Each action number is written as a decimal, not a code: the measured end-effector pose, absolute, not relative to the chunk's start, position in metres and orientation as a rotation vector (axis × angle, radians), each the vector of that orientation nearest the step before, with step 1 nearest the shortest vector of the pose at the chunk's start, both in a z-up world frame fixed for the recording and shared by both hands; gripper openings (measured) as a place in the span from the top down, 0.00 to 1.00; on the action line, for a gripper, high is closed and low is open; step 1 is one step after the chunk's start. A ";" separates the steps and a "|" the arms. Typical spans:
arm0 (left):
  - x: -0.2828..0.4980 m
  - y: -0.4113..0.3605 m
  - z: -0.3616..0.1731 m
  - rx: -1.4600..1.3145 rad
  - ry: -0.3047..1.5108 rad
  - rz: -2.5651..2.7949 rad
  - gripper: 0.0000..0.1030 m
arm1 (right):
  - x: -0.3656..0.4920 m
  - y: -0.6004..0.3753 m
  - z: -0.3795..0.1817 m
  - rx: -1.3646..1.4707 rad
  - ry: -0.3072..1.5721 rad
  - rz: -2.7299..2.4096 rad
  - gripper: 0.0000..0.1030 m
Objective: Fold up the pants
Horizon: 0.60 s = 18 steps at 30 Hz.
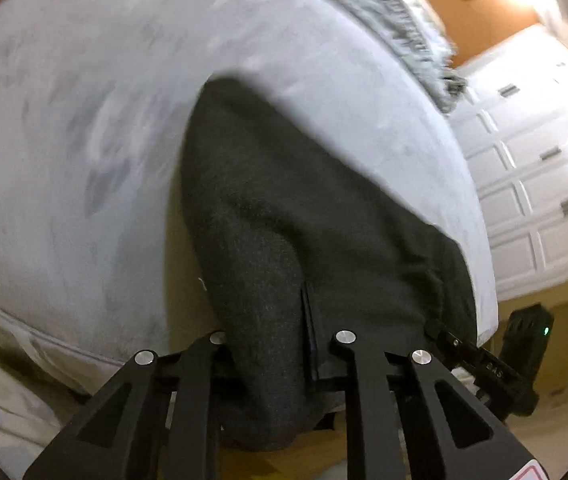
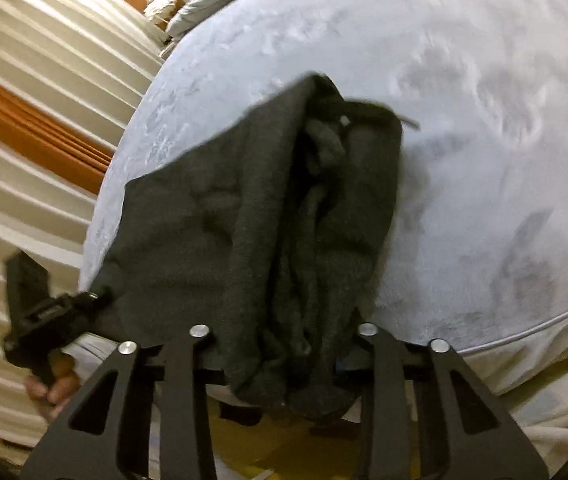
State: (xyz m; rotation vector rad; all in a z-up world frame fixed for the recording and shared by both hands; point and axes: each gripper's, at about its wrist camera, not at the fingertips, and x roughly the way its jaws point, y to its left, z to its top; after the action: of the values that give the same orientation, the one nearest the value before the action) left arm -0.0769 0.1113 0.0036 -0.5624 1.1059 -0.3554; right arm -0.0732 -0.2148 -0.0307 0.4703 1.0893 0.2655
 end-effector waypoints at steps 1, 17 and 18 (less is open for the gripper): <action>-0.078 0.108 0.019 -0.548 1.073 -0.381 0.87 | -0.075 -0.212 -0.021 0.455 1.065 0.268 0.71; -0.080 0.108 0.310 -0.319 0.355 -0.530 0.88 | -0.067 -0.200 0.257 0.227 0.382 0.425 0.71; -0.074 0.106 0.322 -0.307 0.318 -0.534 0.88 | -0.062 -0.199 0.269 0.218 0.351 0.429 0.71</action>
State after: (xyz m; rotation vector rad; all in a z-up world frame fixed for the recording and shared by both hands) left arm -0.0744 0.1062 0.3220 -0.3071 0.3179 -0.5344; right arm -0.0620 -0.1992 0.2687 0.2182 0.3512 0.4287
